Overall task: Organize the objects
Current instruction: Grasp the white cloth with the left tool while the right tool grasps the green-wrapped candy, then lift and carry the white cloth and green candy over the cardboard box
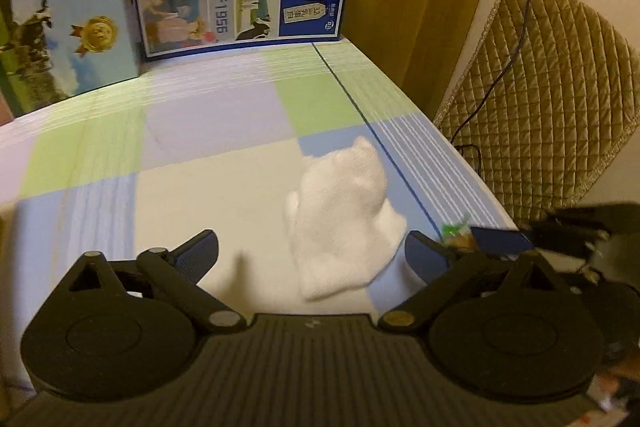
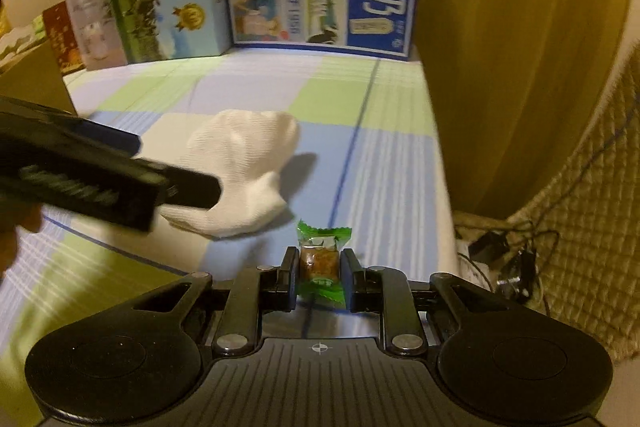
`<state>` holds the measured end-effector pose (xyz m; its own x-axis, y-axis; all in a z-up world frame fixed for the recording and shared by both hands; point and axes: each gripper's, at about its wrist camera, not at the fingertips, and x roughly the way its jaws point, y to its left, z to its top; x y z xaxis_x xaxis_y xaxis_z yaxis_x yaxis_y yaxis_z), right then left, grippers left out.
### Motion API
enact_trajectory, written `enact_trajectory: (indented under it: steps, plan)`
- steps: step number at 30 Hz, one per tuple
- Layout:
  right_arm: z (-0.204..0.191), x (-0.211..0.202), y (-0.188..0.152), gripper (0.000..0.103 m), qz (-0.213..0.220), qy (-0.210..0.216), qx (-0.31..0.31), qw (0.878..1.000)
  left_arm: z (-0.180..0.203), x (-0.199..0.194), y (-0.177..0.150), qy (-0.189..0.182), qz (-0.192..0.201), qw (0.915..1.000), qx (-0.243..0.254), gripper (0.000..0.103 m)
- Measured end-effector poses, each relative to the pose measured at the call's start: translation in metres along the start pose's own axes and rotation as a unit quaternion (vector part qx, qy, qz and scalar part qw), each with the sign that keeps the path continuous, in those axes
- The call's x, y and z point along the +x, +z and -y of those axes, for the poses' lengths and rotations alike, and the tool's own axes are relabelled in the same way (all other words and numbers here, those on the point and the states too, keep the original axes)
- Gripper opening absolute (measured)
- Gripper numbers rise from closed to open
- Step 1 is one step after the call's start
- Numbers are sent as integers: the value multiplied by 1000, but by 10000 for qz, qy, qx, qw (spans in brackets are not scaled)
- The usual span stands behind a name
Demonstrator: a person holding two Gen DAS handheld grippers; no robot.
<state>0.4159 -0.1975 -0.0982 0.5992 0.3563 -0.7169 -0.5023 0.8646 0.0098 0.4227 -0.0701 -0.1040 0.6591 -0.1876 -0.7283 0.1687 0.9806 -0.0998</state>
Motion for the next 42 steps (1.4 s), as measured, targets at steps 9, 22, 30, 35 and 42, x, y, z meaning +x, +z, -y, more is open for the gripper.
enact_trajectory:
  steps: [9, 22, 30, 35, 42]
  plan:
    - [7, -8, -12, 18, -132, -179, 235, 9995, 3, 30, 3, -326, -86, 9990, -303, 51]
    - [-25, -51, -15, 18, -278, -36, 468, 9985, 8, -57, -43, -325, -346, 9984, -304, 21]
    - [-58, -119, -15, 18, -258, 42, 598, 9979, 9, -144, -86, -289, -276, 9989, -265, 21]
    - [-91, -171, -9, 18, -25, 109, 565, 9983, 3, -209, -103, -237, -58, 9992, -318, 21]
    - [-143, -235, -18, 18, 359, 289, 782, 9959, -12, -282, -124, -180, 175, 9988, -422, 21]
